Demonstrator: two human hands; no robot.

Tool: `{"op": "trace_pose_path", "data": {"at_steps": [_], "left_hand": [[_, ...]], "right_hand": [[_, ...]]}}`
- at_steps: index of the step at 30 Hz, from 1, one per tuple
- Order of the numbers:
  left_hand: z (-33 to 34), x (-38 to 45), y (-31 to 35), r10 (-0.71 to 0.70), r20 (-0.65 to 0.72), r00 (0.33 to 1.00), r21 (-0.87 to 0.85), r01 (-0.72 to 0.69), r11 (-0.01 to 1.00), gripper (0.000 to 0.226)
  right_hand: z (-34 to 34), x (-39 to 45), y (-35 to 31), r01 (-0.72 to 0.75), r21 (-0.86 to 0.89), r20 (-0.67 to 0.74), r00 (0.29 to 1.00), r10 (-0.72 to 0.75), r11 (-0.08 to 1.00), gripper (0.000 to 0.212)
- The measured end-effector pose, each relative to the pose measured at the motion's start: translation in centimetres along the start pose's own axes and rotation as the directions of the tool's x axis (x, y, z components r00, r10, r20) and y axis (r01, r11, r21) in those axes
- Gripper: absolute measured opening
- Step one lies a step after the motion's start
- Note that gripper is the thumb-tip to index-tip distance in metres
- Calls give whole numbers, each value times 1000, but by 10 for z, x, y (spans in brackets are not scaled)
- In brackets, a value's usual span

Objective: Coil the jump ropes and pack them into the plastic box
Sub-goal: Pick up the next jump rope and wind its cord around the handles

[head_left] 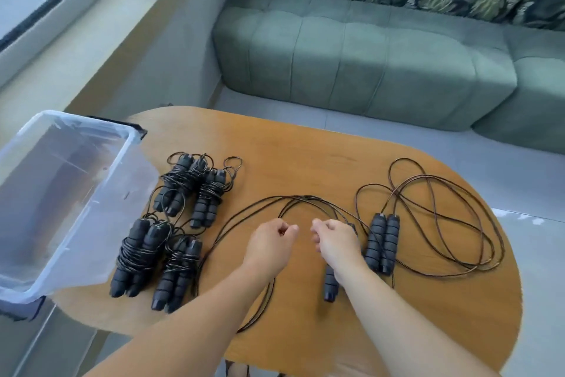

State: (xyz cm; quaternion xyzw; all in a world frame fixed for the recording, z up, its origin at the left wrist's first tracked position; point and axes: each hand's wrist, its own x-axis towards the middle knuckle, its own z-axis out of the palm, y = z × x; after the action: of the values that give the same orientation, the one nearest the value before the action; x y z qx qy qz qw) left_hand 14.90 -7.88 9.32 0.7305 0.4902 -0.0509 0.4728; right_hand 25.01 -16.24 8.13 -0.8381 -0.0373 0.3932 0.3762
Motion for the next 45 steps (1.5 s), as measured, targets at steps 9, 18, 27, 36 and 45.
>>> {"op": "trace_pose_path", "data": {"at_steps": [9,18,27,36,45], "left_hand": [[106,25,11,-217,191,957,165,187,968,17],[151,41,-3,-297,136,945,233,261,937,35],[114,22,-2,-321,222,920,-280,376,883,22],[50,-6,-10,-248,222,943,-248,300,921,38],[-27,-35,5,-189,432,882,-227,310,923,30]], "right_hand": [[-68,26,92,-106,-550,-142,989,33,829,22],[-54,29,106,-13,-721,-112,989,-98,693,33],[-50,10,81,-220,-17,122,968,220,975,26],[-30,-37,41,12,-190,304,951,48,982,28],[-20,-92,-5,211,-165,416,901,-126,963,29]]}}
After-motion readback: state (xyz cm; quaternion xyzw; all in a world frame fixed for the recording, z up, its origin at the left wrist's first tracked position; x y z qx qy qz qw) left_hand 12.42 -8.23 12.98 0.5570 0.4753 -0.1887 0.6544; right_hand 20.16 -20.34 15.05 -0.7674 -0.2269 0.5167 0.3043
